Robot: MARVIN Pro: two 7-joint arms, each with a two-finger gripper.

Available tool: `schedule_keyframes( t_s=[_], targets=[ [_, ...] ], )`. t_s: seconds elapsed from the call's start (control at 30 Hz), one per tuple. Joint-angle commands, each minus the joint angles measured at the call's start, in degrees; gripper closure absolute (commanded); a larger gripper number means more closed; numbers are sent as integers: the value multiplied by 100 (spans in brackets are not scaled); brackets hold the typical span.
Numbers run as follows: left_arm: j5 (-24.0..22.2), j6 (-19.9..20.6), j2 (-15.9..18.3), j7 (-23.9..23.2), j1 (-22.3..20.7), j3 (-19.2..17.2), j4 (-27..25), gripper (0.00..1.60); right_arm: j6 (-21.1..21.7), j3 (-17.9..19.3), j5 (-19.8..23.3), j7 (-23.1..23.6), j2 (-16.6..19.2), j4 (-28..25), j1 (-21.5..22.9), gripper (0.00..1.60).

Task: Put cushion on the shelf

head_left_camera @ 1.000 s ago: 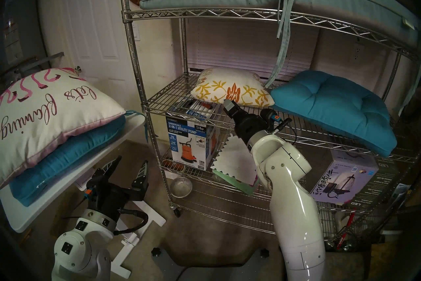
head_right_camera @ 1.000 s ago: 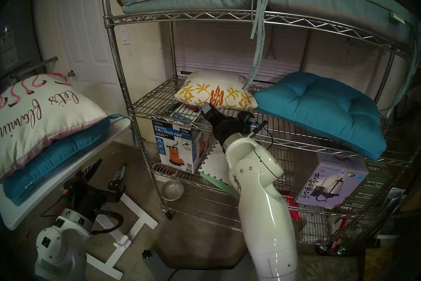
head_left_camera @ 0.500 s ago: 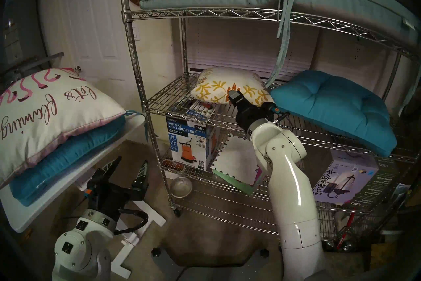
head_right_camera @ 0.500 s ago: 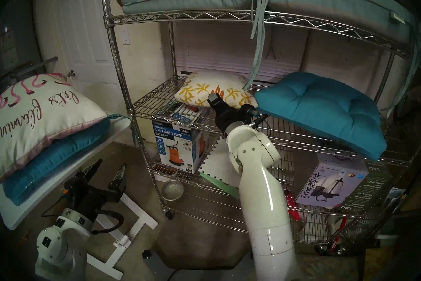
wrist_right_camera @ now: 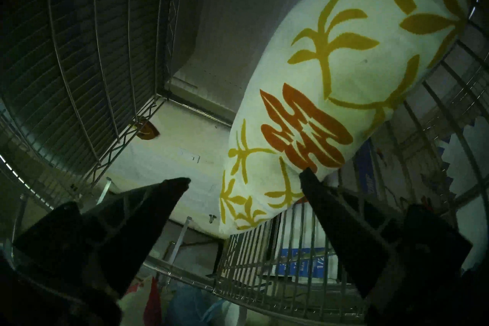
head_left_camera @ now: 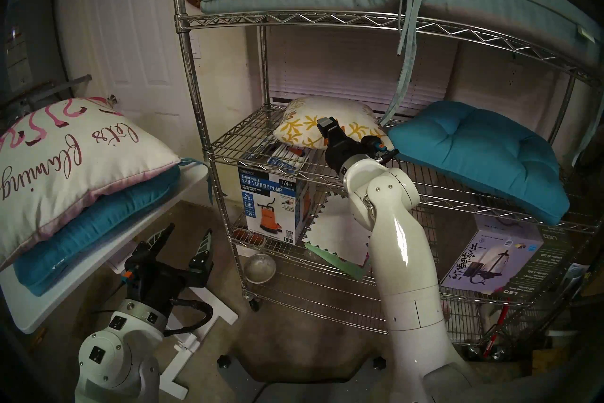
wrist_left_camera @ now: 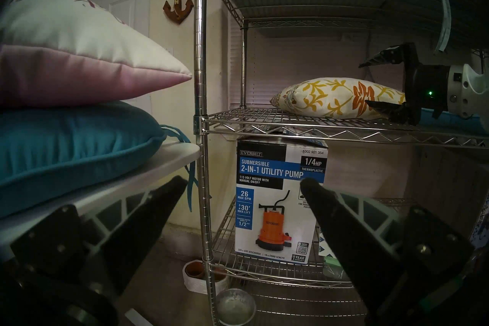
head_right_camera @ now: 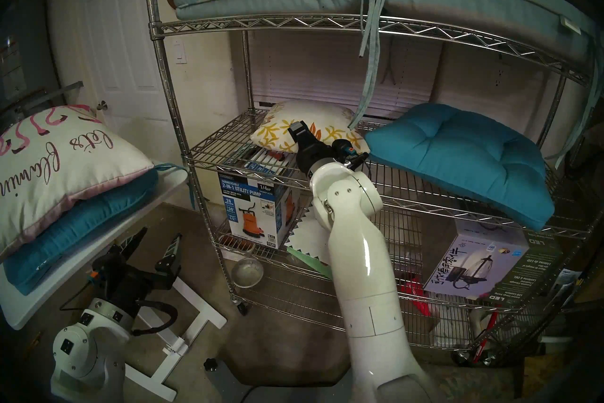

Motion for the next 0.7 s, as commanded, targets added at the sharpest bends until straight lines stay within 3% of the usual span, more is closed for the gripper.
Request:
schedule_keyframes(
  t_s=[0.0, 0.03, 0.13, 0.17, 0.23, 0.3, 0.67],
  targets=[
    [1, -23, 8, -12, -6, 3, -98, 0, 16, -42, -334, -379, -195, 149, 686, 0],
    [1, -23, 8, -12, -7, 3, -98, 0, 84, -69, -436, -528, -110, 333, 999, 0],
    [0, -23, 8, -12, -9, 3, -97, 0, 99, -85, -605, -590, -103, 212, 836, 0],
    [0, -23, 8, -12, -10, 3, -96, 0, 169, -103, -688, -721, -15, 432, 1223, 0],
    [0, -23, 8, -12, -10, 3, -95, 0, 165, -96, -766, -710, -46, 264, 979, 0],
    [-1, -22, 8, -12, -13, 3, -92, 0, 312, -107, -980, -893, 29, 387, 1257, 0],
    [-1, -25, 9, -16, -3, 2, -112, 0, 909, -105, -1627, -1287, 218, 587, 1624, 0]
  ],
)
